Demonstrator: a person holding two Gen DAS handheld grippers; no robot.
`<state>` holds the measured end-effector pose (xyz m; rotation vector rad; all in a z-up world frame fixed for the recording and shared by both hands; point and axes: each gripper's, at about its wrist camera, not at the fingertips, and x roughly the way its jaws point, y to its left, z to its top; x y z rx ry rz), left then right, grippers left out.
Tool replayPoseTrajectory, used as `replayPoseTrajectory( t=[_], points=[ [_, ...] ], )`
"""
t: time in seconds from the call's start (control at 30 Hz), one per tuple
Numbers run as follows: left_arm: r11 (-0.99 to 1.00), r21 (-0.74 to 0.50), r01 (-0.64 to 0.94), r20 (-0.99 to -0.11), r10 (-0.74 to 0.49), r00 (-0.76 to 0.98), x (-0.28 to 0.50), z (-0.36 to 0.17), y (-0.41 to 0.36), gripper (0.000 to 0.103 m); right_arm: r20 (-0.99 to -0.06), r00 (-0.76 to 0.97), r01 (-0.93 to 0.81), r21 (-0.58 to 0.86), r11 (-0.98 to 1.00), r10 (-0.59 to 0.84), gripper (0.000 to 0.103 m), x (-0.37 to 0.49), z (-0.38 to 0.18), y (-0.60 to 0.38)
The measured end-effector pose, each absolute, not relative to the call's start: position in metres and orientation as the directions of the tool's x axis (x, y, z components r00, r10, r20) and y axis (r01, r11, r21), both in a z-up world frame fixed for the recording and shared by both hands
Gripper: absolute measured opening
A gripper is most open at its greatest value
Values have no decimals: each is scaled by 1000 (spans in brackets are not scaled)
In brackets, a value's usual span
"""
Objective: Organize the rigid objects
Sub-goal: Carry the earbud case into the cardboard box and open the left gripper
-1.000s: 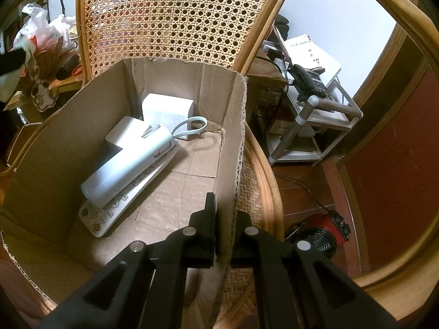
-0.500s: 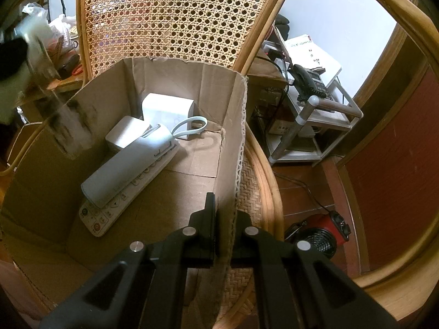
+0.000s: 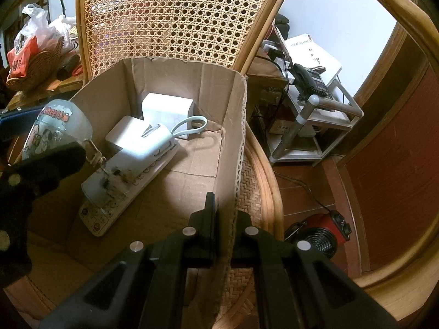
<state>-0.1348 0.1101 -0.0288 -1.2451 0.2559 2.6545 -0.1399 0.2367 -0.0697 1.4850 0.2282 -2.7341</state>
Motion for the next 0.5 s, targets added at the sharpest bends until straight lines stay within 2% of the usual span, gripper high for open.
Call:
replayPoseTrajectory(
  t=[0.23, 0.37, 0.43, 0.5],
  points=[
    [-959, 127, -255, -757, 72, -650, -131, -27, 116, 56, -836, -546, 88, -116, -989, 49, 7, -140, -70, 237],
    [-964, 104, -243, -734, 91, -673, -128, -16, 108, 58, -836, -546, 92, -120, -989, 50, 8, -139, -71, 234],
    [-969, 101, -223, -730, 80, -679, -129, -13, 102, 62, -837, -545, 93, -115, -989, 47, 8, -139, -72, 234],
    [-977, 101, -190, -728, 58, -683, -131, -11, 93, 79, -838, -544, 93, -121, -988, 51, 8, -139, -74, 232]
  ],
)
